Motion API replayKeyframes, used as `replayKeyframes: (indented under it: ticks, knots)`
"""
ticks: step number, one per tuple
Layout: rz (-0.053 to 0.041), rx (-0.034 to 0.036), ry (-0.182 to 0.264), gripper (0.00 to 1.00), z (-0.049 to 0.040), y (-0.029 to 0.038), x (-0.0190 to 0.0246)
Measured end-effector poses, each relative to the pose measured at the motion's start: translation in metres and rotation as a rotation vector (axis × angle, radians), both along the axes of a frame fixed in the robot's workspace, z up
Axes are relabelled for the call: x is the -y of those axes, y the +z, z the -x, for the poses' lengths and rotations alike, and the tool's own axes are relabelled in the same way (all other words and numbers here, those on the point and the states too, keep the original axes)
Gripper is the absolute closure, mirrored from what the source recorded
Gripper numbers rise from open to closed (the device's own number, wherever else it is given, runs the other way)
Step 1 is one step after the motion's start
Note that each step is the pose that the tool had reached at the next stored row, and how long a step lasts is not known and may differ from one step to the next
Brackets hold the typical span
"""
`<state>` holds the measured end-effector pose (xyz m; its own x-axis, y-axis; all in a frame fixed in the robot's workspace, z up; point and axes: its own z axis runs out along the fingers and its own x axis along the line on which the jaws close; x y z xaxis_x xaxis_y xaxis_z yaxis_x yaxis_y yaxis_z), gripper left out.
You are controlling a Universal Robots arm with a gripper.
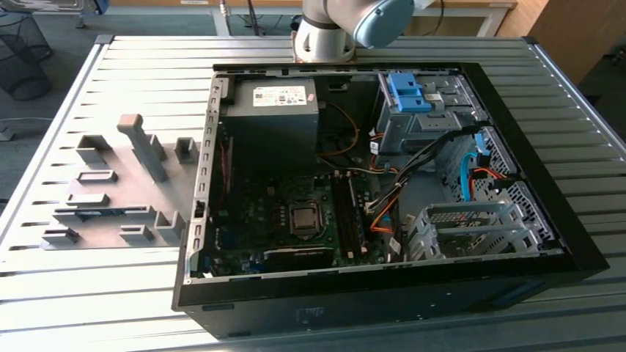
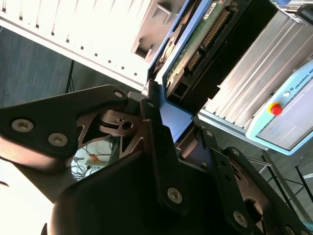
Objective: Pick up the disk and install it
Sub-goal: 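Pick up the disk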
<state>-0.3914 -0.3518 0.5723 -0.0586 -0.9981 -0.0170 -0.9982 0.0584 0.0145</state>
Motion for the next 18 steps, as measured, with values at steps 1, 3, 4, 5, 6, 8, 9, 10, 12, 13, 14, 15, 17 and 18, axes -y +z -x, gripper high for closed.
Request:
replayKeyframes:
  ticks: [1,3,4,5,6,8,9,10,12,13,14,15,17,18]
  knots:
    - [0.0,0.0,0.0,0.64,-0.0012,0.0,0.0]
    - [0.0,0.0,0.0,0.64,-0.0029,0.0,0.0]
    - [0.0,0.0,0.0,0.64,-0.0033,0.0,-0.0001]
    - [0.0,0.0,0.0,0.64,-0.0038,0.0,0.0]
    - [0.0,0.0,0.0,0.64,-0.0043,0.0,0.0]
    - [0.0,-0.0001,0.0,0.64,-0.0053,0.0,0.0]
    - [0.0,0.0,0.0,0.64,-0.006,0.0,0.0]
    - [0.0,0.0,0.0,0.64,-0.0071,0.0,0.0]
    - [0.0,0.0,0.0,0.64,-0.0093,0.0,0.0]
    - [0.0,0.0,0.0,0.64,-0.0101,0.0,0.0]
    - [0.0,-0.0001,0.0,0.64,-0.011,0.0,0.0]
    - [0.0,-0.0001,0.0,0.64,-0.0117,0.0,0.0]
    - [0.0,-0.0001,0.0,0.64,-0.012,0.0,0.0]
    - [0.0,-0.0001,0.0,0.64,-0.012,0.0,0.0]
